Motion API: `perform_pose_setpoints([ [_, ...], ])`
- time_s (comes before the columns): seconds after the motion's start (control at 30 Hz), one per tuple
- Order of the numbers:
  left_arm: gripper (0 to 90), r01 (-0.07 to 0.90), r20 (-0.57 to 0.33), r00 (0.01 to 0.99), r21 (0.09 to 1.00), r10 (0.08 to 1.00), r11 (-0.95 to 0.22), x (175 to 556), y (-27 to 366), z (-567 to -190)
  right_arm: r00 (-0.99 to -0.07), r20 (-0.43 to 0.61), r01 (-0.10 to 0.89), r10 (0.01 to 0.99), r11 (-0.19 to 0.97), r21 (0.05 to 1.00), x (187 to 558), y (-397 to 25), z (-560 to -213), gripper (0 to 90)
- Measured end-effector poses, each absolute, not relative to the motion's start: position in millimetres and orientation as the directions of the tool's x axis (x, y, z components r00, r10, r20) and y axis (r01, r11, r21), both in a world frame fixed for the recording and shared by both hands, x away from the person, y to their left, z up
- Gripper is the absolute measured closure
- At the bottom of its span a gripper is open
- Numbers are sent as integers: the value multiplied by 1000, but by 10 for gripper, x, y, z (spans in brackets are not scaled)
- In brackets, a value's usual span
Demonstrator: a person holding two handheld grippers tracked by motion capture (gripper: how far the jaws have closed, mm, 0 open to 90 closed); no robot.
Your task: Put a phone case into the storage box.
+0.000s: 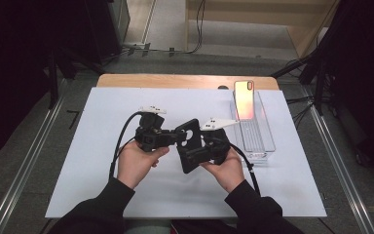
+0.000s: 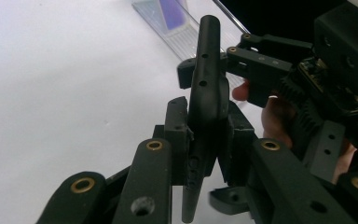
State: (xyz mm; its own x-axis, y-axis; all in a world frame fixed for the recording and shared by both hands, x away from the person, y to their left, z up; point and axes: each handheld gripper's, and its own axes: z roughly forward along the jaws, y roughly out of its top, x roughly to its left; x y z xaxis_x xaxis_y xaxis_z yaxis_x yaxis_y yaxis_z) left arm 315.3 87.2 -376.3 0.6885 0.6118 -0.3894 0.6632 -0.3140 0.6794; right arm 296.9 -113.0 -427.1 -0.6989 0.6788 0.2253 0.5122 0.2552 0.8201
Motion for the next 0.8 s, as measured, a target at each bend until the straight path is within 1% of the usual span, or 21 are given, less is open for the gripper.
perform_pose_setpoints([
  [0.07, 766, 650, -374, 698, 688, 611, -321, 3121, 845, -3766, -687, 221, 515, 692, 250, 820, 2964, -1117, -4268, 0],
  [0.1, 766, 647, -373, 700, 692, 609, -319, 3108, 832, -3767, -682, 219, 517, 697, 249, 819, 2962, -1115, -4269, 21],
  [0.13, 766, 644, -368, 704, 692, 608, -327, 3097, 821, -3764, -678, 221, 520, 700, 245, 818, 2955, -1119, -4269, 85],
  [0.17, 766, 641, -363, 705, 695, 610, -326, 3089, 812, -3764, -672, 221, 519, 707, 236, 821, 2943, -1125, -4270, 122],
  [0.3, 754, 639, -370, 710, 696, 600, -327, 3089, 816, -3761, -675, 210, 514, 708, 246, 821, 2926, -1132, -4260, 137],
  [0.33, 734, 631, -364, 713, 705, 599, -323, 3079, 816, -3748, -675, 202, 510, 709, 252, 822, 2920, -1131, -4249, 140],
  [0.37, 673, 616, -340, 724, 711, 601, -340, 3063, 806, -3724, -674, 192, 506, 713, 257, 823, 2913, -1131, -4234, 141],
  [0.43, 587, 599, -314, 731, 720, 606, -349, 3036, 801, -3679, -678, 182, 492, 712, 256, 832, 2905, -1141, -4210, 143],
  [0.5, 512, 600, -318, 733, 719, 601, -351, 3027, 813, -3628, -679, 187, 496, 710, 254, 830, 2917, -1163, -4195, 143],
  [0.6, 431, 596, -330, 744, 721, 581, -353, 3024, 858, -3578, -678, 208, 506, 705, 242, 828, 2950, -1227, -4193, 143],
  [0.7, 389, 587, -339, 756, 730, 559, -351, 3014, 918, -3532, -685, 220, 514, 694, 247, 821, 2994, -1311, -4188, 143],
  [0.8, 384, 590, -364, 762, 731, 536, -343, 3014, 991, -3509, -701, 225, 510, 676, 256, 821, 3035, -1394, -4159, 143],
])
